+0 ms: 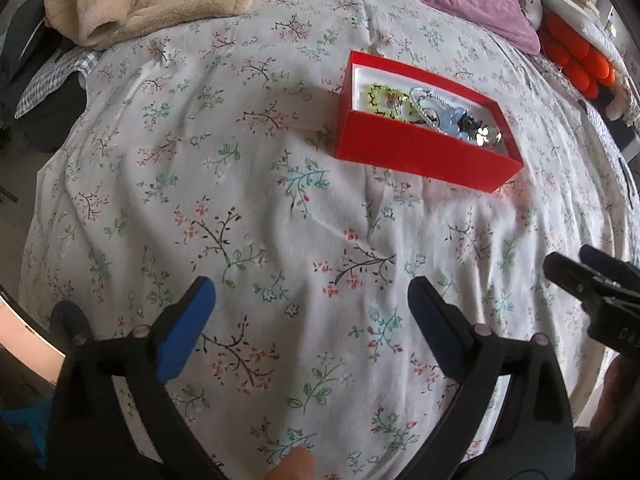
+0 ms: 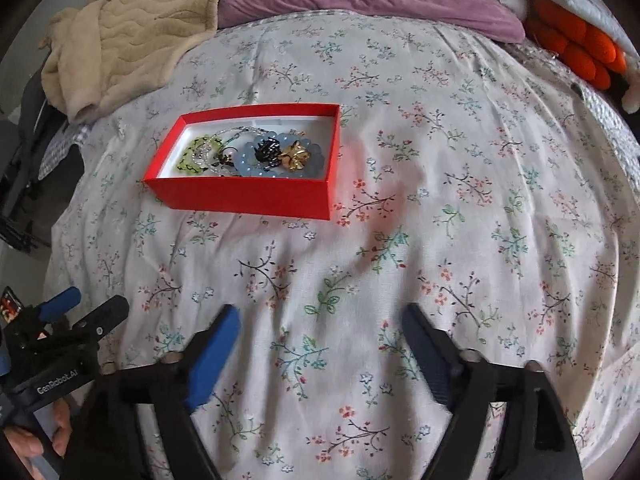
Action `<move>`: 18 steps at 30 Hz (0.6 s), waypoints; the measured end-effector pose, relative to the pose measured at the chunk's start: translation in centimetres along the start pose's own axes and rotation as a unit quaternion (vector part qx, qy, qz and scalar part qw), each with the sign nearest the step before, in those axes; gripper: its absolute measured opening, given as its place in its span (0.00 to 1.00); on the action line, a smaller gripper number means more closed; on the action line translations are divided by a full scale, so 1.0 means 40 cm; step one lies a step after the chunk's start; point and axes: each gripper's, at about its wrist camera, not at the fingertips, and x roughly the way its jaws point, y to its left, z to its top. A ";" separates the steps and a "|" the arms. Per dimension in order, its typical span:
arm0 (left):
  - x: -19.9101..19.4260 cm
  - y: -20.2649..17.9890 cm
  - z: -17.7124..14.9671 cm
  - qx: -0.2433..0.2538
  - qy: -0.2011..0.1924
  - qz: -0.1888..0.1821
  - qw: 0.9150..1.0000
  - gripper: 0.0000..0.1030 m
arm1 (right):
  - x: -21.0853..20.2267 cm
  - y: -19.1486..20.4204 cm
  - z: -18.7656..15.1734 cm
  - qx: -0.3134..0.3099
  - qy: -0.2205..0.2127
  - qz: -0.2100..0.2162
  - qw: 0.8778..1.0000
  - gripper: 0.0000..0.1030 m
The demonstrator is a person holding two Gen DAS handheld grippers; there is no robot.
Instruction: Organize jewelry
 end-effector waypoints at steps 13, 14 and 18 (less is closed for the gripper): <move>0.003 -0.029 -0.009 0.013 -0.009 0.015 1.000 0.97 | 0.007 -0.009 -0.023 -0.019 0.000 -0.030 0.999 1.00; 0.003 -0.030 -0.008 0.013 -0.008 0.014 1.000 0.97 | 0.008 -0.009 -0.023 -0.019 0.001 -0.030 0.999 1.00; 0.002 -0.036 -0.011 0.013 -0.009 0.013 1.000 0.97 | 0.010 -0.013 -0.024 -0.015 0.003 -0.033 0.999 1.00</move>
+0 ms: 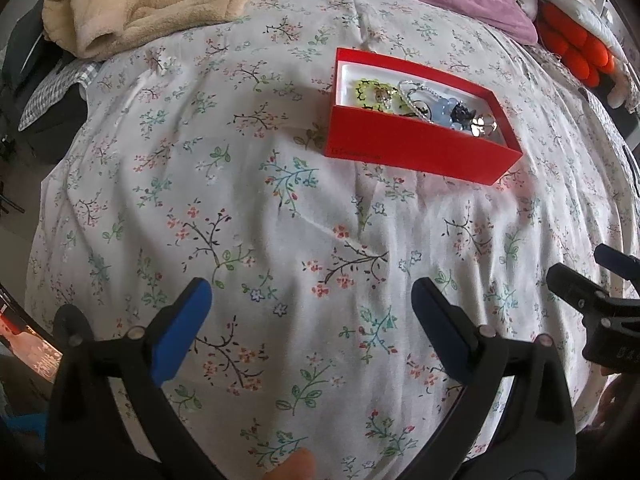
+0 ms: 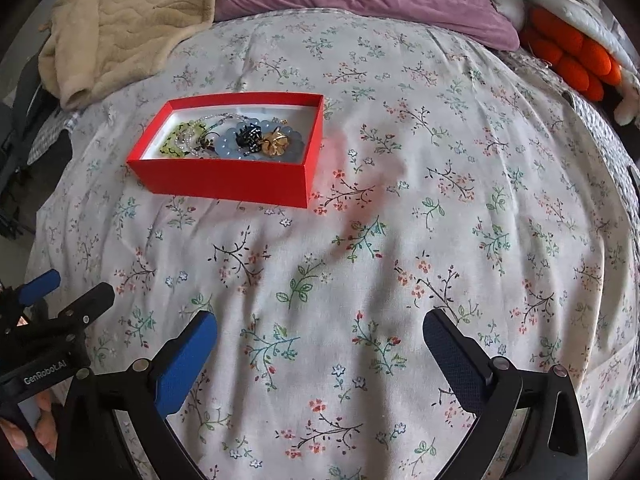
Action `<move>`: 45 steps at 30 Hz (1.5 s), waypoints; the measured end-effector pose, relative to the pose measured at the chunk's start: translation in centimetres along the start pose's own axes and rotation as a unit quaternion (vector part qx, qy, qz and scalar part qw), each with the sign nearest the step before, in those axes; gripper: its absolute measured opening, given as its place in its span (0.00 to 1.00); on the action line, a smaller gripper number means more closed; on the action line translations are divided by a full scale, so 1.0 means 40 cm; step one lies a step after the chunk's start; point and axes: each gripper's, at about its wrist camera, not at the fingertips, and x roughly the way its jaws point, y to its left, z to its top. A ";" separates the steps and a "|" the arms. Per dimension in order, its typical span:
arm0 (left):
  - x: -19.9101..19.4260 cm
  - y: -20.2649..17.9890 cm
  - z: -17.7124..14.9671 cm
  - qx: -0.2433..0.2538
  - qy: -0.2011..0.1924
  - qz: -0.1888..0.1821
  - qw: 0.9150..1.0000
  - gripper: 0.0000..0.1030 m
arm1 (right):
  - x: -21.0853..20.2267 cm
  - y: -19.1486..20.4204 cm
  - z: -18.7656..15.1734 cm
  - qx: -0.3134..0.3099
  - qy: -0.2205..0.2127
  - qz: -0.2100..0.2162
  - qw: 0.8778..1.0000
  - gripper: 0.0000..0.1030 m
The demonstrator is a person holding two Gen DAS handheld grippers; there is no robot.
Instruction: Organize jewelry
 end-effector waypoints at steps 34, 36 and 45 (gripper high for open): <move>-0.003 -0.015 0.005 0.004 0.000 -0.010 1.000 0.97 | 0.013 -0.004 0.007 0.012 0.008 0.004 1.000 1.00; -0.003 -0.015 0.006 0.004 -0.001 -0.010 1.000 0.97 | 0.013 -0.005 0.007 0.012 0.008 0.004 1.000 1.00; -0.003 -0.015 0.006 0.004 0.001 -0.011 1.000 0.97 | 0.013 -0.006 0.008 0.012 0.008 0.004 1.000 1.00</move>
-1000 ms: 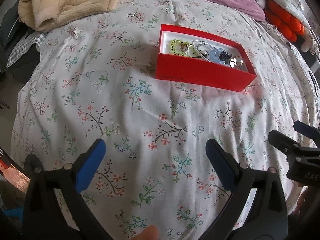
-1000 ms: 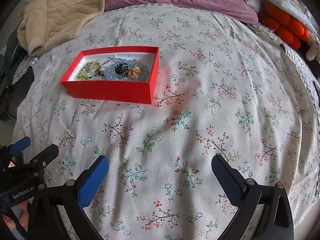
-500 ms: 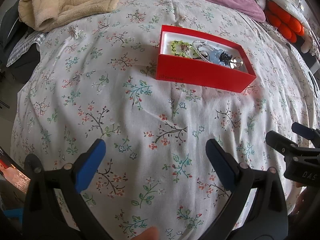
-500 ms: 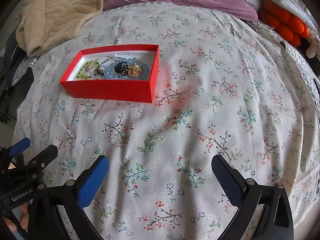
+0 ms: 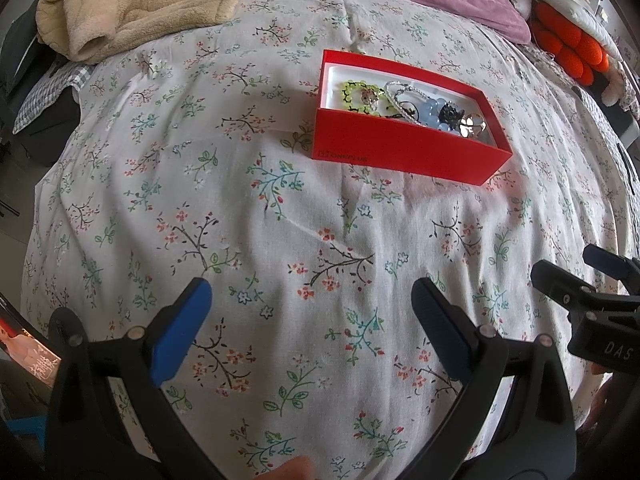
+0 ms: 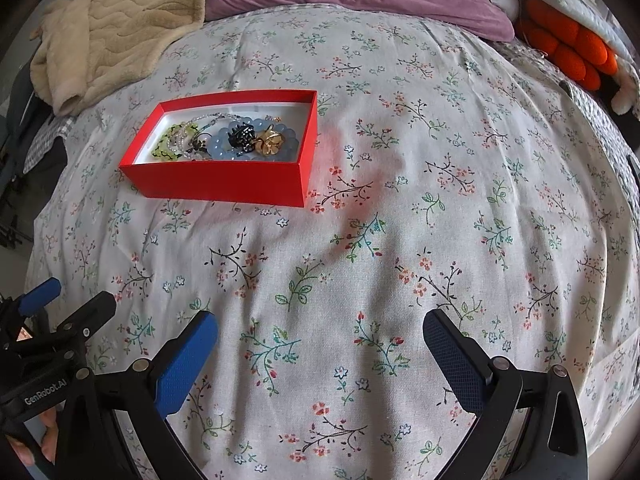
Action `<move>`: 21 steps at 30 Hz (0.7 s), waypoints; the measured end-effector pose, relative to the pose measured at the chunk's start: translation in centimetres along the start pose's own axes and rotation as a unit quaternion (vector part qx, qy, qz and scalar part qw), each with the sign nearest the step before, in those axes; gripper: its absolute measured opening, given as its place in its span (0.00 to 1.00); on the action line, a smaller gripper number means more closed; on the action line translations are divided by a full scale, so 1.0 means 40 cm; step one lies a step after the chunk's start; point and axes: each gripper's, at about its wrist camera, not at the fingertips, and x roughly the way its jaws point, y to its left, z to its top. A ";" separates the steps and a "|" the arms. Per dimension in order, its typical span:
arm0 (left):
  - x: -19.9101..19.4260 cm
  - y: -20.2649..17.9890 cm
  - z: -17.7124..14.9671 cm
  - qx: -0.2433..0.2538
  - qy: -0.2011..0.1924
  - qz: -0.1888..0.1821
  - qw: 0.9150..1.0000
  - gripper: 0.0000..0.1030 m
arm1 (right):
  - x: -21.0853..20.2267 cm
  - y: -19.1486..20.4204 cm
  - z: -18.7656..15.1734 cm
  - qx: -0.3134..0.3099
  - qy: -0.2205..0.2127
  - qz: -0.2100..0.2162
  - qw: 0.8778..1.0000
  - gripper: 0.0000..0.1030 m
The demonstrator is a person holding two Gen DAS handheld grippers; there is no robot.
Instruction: Organize jewelry
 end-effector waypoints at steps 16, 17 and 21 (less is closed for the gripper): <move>-0.004 -0.003 0.000 0.001 -0.003 0.003 1.000 0.97 | -0.001 -0.001 -0.001 0.001 -0.002 0.001 1.000 1.00; -0.004 -0.004 0.000 0.001 -0.003 0.003 1.000 0.97 | -0.001 -0.002 -0.001 0.001 -0.002 0.000 1.000 1.00; -0.006 -0.007 0.003 0.004 -0.006 0.003 1.000 0.97 | -0.001 -0.003 -0.003 0.003 -0.002 -0.001 1.000 1.00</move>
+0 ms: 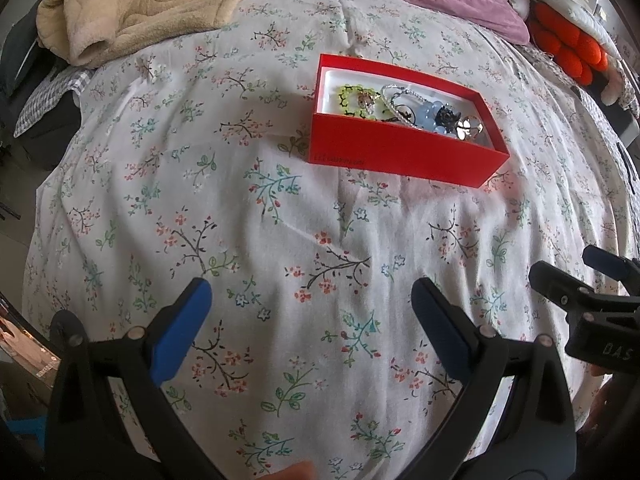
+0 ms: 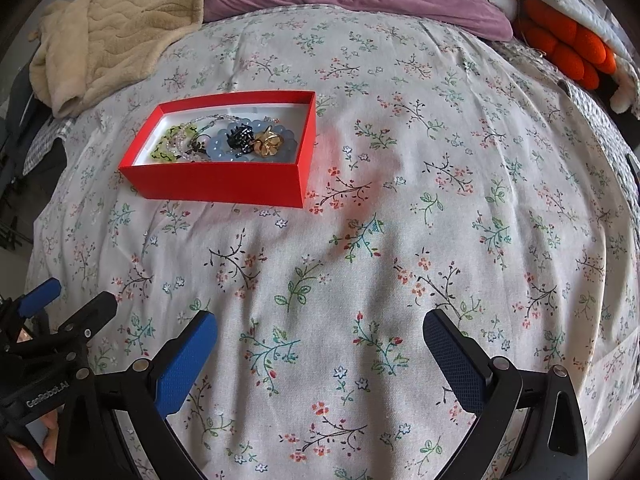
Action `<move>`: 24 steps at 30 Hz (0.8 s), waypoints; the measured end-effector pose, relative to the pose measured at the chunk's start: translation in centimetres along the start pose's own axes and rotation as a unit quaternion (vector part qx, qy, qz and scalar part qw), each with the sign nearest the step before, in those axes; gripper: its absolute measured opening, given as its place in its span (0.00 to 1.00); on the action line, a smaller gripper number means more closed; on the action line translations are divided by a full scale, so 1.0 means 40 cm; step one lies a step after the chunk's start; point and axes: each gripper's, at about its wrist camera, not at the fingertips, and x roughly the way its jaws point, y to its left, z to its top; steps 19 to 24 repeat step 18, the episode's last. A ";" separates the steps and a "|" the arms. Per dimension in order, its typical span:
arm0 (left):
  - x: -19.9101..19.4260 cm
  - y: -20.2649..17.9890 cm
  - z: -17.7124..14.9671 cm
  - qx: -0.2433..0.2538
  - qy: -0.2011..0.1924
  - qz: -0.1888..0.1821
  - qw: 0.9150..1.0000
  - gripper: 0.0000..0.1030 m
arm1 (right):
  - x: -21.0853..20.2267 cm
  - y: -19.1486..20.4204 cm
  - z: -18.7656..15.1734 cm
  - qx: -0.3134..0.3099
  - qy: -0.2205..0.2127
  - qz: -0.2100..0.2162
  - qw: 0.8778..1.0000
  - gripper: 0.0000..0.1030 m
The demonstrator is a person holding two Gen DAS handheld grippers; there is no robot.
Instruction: Organize jewelry
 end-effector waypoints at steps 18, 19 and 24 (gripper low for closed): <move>0.011 -0.004 -0.020 0.007 -0.010 -0.007 1.000 0.97 | -0.005 0.009 -0.007 0.012 -0.020 -0.014 1.000 1.00; 0.011 -0.004 -0.020 0.007 -0.010 -0.007 1.000 0.97 | -0.005 0.009 -0.007 0.012 -0.020 -0.014 1.000 1.00; 0.011 -0.004 -0.020 0.007 -0.010 -0.007 1.000 0.97 | -0.005 0.009 -0.007 0.012 -0.020 -0.014 1.000 1.00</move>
